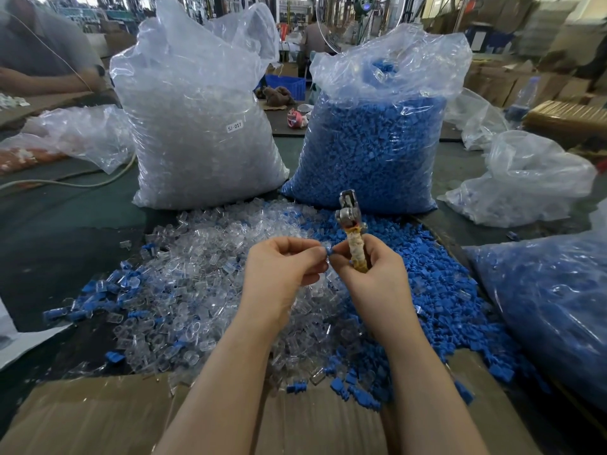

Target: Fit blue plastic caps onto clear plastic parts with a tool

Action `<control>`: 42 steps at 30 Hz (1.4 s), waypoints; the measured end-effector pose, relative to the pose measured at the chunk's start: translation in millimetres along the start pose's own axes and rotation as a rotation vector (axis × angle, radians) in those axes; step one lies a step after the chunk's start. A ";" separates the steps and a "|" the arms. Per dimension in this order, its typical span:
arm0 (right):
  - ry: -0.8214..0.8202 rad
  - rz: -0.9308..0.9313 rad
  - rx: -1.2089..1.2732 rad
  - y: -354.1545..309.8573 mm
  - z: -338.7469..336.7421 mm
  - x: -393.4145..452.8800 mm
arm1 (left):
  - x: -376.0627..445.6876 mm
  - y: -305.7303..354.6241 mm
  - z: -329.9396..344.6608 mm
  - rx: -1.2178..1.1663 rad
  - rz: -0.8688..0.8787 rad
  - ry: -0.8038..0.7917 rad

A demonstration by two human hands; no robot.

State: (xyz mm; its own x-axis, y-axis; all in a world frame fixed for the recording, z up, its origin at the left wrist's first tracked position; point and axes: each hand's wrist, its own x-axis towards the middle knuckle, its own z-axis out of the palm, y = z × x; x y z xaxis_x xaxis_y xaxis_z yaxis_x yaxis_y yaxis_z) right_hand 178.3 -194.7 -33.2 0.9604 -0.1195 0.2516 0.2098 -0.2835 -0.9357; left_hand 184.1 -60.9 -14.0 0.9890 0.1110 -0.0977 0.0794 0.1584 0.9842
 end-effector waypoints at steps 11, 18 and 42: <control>0.041 -0.001 0.087 -2.4 -2.1 0.5 | 0.5 0.7 -0.3 -0.065 -0.030 0.024; 0.097 -0.033 0.111 -2.3 -0.9 -1.2 | -1.6 -0.2 2.5 -0.081 -0.072 -0.037; 0.203 -0.070 -0.146 -1.9 3.1 -1.1 | -7.0 3.0 11.4 0.112 0.146 0.012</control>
State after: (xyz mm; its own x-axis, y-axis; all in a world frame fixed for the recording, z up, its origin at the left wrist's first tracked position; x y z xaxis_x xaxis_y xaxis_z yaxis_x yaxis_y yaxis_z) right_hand 177.4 -191.1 -32.4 0.8850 -0.2786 0.3731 0.2321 -0.4307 -0.8721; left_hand 178.8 -72.4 -8.8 0.9896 0.1364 0.0461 -0.0506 0.0294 0.9983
